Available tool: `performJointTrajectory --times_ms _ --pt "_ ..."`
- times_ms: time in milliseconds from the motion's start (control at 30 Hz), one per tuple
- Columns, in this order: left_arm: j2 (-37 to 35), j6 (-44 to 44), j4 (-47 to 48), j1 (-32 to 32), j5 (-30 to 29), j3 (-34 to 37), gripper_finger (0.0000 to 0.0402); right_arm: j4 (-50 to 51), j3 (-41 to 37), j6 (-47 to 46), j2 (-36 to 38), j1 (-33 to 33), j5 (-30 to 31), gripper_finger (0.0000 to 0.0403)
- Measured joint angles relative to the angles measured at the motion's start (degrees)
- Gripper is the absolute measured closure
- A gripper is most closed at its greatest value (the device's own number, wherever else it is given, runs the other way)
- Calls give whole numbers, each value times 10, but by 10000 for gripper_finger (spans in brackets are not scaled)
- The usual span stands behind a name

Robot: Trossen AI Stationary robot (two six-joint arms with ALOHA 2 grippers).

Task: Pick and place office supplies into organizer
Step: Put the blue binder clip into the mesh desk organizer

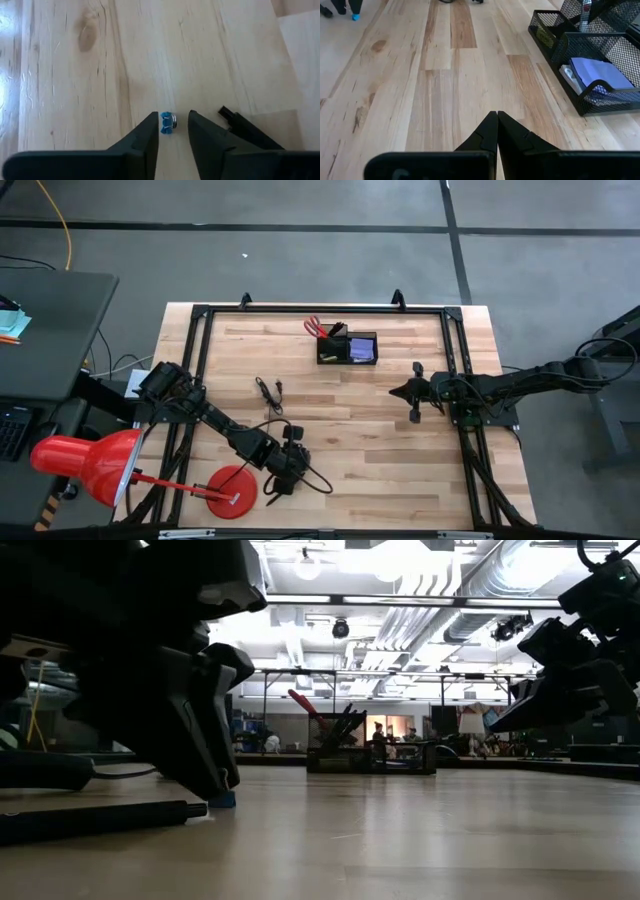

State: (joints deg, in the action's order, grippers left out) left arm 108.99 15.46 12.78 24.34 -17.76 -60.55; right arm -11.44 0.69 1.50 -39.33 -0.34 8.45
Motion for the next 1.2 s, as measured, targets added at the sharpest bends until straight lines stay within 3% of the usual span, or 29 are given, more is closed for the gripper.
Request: performJointTrajectory --times_ms 533,767,1200 --pt "0 4 -6 -2 -7 0 398 0 0 0 0 0 0 402" --pt "0 10 -8 -8 0 -2 400 0 0 0 0 0 0 402" --pt "0 -11 -10 -33 -62 -2 401 0 0 0 0 0 0 402"
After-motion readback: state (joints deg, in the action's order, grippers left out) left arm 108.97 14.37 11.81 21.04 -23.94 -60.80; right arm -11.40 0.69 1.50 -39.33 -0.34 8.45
